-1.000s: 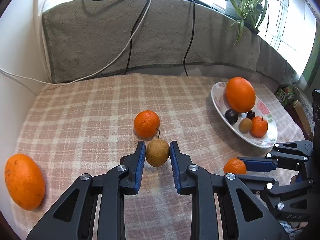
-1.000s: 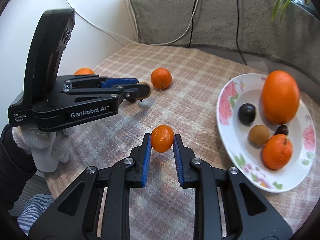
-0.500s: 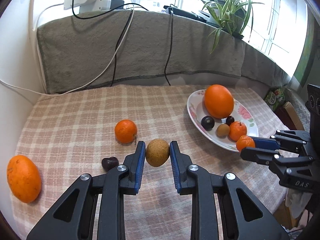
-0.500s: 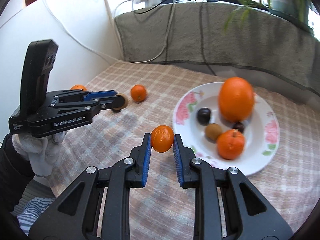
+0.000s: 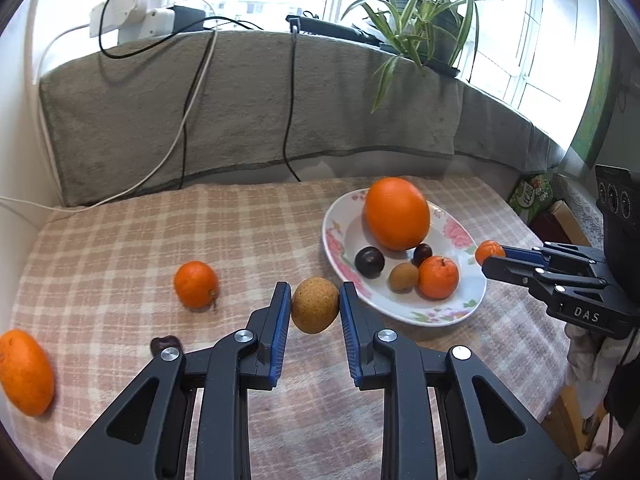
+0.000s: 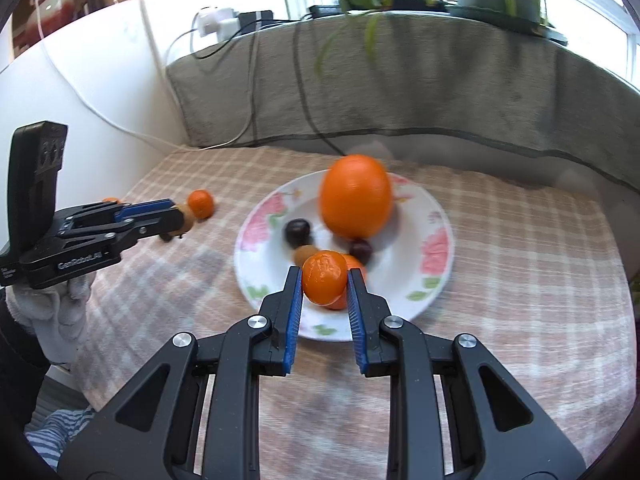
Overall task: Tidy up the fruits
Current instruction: 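Carry the kiwi and tangerine in both tools over the plate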
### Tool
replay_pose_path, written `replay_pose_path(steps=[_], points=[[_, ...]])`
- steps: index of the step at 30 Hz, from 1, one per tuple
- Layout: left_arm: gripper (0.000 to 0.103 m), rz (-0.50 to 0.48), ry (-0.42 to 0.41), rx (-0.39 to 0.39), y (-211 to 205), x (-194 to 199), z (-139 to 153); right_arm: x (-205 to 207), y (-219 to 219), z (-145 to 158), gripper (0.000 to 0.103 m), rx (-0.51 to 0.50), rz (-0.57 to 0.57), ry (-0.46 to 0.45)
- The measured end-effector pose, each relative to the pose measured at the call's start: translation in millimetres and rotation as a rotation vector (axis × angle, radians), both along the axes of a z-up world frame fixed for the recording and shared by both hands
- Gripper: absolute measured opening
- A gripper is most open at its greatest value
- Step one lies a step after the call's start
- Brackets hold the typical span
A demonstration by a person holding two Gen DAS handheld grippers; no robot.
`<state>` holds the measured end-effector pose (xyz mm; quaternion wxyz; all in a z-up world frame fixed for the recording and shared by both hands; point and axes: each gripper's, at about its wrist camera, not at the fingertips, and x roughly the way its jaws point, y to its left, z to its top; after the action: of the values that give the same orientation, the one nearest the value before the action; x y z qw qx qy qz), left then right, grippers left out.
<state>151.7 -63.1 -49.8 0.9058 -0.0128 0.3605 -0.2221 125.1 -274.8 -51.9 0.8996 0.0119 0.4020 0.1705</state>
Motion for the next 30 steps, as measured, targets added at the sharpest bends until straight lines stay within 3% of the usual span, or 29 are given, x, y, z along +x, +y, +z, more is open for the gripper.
replay_pose_path(steps=[17, 30], points=[[0.023, -0.084, -0.002, -0.010, -46, 3, 2, 30, -32, -12, 0.023, -0.017, -0.055, 0.022], [0.023, -0.104, -0.003, -0.006, -58, 8, 1, 40, -37, -19, 0.023, -0.023, -0.062, 0.034]])
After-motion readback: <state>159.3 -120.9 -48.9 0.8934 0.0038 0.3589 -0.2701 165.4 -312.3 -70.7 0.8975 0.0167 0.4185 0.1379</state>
